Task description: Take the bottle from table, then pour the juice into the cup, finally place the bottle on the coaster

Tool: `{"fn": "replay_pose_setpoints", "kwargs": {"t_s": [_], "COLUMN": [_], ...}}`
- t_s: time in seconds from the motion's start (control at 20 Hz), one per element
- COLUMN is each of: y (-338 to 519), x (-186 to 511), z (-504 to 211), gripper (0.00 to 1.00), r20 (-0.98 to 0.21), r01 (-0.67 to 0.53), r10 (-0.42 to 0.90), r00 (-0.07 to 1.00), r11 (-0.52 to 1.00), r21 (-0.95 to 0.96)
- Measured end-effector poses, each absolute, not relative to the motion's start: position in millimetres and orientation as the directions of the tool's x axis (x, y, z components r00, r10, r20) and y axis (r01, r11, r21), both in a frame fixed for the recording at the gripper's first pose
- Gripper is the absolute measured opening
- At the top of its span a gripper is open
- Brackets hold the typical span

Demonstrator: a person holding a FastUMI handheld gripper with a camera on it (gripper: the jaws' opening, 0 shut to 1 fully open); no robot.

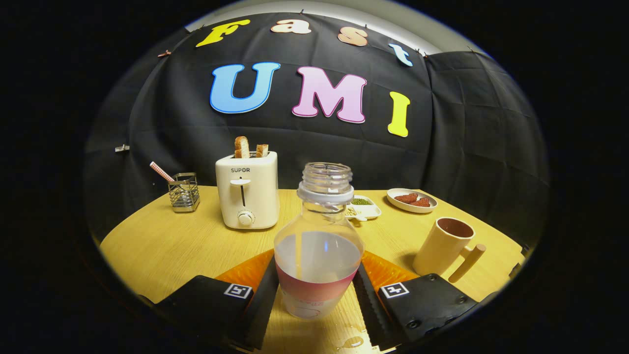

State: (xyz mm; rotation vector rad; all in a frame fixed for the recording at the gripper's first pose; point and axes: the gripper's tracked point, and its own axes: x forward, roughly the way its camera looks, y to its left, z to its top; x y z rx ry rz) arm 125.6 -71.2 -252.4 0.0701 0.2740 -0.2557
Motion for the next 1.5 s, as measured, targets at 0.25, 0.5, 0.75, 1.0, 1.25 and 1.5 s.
{"fn": "replay_pose_setpoints", "kwargs": {"t_s": [0.25, 0.5, 0.75, 1.0, 1.25, 1.5], "y": [-71.3, -88.6, -109.5, -127.7, -135.3, -150.0], "x": [122.8, 117.0, 108.3, 110.1, 118.2, 122.7], "z": [-253.9, -246.7, -218.8, -207.4, -198.6, -203.7], "gripper": [0.76, 0.69, 0.69, 0.69, 0.69, 0.69], "r20": [-0.275, -0.307, -0.321, -0.359, -0.375, -0.405], "r01": [0.236, 0.266, 0.288, 0.311, 0.32, 0.361], "r10": [-0.211, -0.223, -0.187, -0.143, -0.072, -0.016], "r00": [0.938, 0.925, 0.928, 0.922, 0.924, 0.914], "r11": [0.97, 0.958, 0.908, 0.827, 0.68, 0.485], "r21": [0.059, 0.106, 0.305, 0.468, 0.66, 0.796]}}
